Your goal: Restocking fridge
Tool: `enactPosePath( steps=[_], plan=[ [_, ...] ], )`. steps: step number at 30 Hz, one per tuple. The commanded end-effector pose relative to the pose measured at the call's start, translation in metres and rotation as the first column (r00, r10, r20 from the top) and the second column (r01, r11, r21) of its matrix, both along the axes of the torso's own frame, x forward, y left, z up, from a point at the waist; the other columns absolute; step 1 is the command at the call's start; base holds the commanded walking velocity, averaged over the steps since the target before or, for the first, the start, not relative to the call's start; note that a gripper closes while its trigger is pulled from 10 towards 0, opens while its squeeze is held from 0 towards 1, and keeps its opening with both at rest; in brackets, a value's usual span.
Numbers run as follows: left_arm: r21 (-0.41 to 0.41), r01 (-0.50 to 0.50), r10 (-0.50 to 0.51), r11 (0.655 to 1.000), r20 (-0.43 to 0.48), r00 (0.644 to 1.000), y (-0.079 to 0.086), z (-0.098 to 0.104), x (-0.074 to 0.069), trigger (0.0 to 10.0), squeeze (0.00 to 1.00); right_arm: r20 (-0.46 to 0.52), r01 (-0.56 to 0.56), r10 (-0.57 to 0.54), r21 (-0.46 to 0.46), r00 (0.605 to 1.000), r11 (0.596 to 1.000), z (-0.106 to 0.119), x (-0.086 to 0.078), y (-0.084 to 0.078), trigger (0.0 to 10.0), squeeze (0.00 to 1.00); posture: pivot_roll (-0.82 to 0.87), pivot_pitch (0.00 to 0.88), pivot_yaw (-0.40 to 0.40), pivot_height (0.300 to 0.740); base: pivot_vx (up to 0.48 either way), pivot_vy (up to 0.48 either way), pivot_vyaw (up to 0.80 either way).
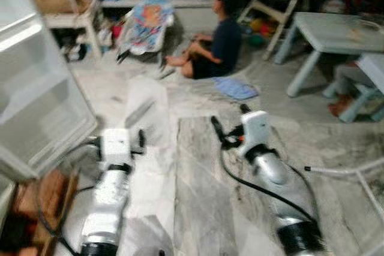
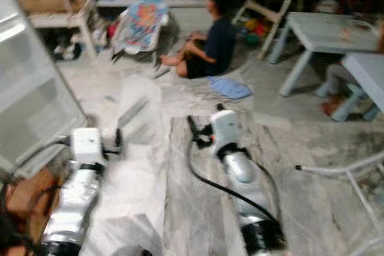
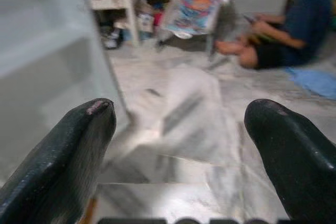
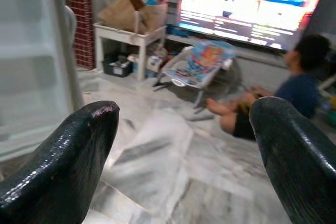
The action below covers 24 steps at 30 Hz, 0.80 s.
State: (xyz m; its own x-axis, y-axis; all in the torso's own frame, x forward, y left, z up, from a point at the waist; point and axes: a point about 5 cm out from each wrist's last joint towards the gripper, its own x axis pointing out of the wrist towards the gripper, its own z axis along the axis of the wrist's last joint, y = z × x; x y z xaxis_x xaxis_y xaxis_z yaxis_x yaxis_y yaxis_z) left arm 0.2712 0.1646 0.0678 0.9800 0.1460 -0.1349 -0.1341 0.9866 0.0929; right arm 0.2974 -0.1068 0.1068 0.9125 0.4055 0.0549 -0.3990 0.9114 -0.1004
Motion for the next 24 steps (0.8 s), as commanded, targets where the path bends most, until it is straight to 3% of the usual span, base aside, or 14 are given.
enactPosePath(
  steps=[1, 13, 24],
  plan=[
    [-0.008, 0.024, -0.024, 1.000, 0.004, 1.000, -0.0089, 0.0017, 0.0028, 10.0, 0.00, -0.007, 0.061, -0.061, -0.007, 0.998, 0.998, -0.0003, 0.0043, -0.0115, 10.0, 0.00, -0.05, 0.048, 0.001, 0.740, 0.435, 0.000, 0.00],
    [-0.017, 0.029, -0.029, 0.999, 0.008, 1.000, -0.0141, 0.0010, 0.0036, 10.0, 0.00, 0.001, 0.060, -0.060, -0.011, 0.998, 0.998, 0.0013, 0.0105, -0.0115, 10.0, 0.00, -0.03, 0.037, -0.004, 0.740, 0.432, 0.000, 0.00],
    [-0.010, 0.017, -0.017, 1.000, -0.008, 1.000, -0.0132, -0.0029, -0.0001, 10.0, 0.00, -0.019, 0.052, -0.052, -0.019, 0.998, 0.998, -0.0038, 0.0085, -0.0099, 10.0, 0.00, -0.03, 0.046, -0.010, 0.740, 0.313, -0.345, 0.00]
  ],
)
